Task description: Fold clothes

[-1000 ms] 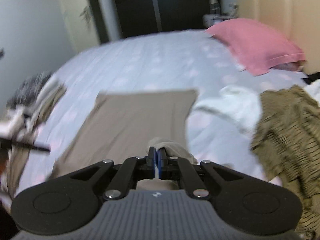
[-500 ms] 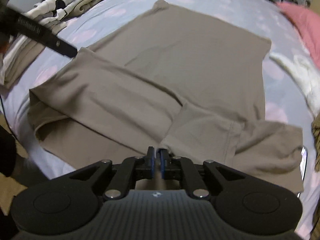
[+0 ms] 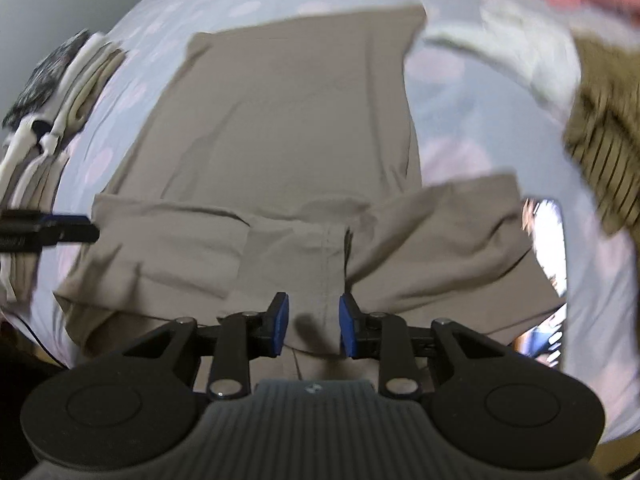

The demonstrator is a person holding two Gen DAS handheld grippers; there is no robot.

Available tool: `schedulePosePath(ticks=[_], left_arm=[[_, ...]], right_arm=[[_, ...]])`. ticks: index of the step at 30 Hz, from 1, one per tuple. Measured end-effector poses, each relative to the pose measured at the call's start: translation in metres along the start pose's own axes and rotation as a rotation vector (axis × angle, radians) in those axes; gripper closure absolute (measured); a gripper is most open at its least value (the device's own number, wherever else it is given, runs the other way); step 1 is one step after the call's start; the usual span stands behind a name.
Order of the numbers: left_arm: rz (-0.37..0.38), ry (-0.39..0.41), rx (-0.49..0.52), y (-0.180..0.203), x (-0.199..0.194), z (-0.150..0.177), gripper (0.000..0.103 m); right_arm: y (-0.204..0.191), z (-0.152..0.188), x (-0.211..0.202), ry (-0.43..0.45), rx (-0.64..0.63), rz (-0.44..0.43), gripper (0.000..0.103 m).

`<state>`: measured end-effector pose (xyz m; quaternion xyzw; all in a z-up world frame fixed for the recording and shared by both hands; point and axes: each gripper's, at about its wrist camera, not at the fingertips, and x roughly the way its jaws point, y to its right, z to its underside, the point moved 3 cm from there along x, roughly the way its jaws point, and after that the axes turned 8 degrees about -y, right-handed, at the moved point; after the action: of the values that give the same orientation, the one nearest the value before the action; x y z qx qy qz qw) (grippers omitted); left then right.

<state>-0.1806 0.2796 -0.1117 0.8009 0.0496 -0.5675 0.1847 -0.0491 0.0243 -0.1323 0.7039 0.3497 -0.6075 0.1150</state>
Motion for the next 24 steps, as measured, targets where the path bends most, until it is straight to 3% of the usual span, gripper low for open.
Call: schedulePosePath(ticks=[3,5,9,13,19,24], left_arm=[[0.003,-0.004,0.012,0.004,0.002,0.0,0.064],[0.004,-0.005,0.011,0.003,0.002,0.0,0.064],[0.011,-0.005,0.003,0.001,0.002,0.001,0.064],[0.018,-0.01,-0.003,-0.001,0.003,0.001,0.064],[0.025,0.005,-0.007,-0.001,0.001,0.002,0.064],[0.03,-0.001,-0.024,-0.005,0.005,0.004,0.064]], right_arm=[[0.005,0.002,0.019,-0.047,0.033,-0.001,0.071],[0.001,0.004,0.022,-0.049,0.041,-0.051,0.093],[-0.031,0.003,0.011,-0.009,-0.037,-0.128,0.097],[-0.074,0.002,0.013,0.008,-0.127,-0.203,0.097],[-0.129,0.008,0.011,0.031,-0.32,-0.222,0.077],[-0.12,0.009,-0.002,0.034,-0.345,-0.215,0.077]])
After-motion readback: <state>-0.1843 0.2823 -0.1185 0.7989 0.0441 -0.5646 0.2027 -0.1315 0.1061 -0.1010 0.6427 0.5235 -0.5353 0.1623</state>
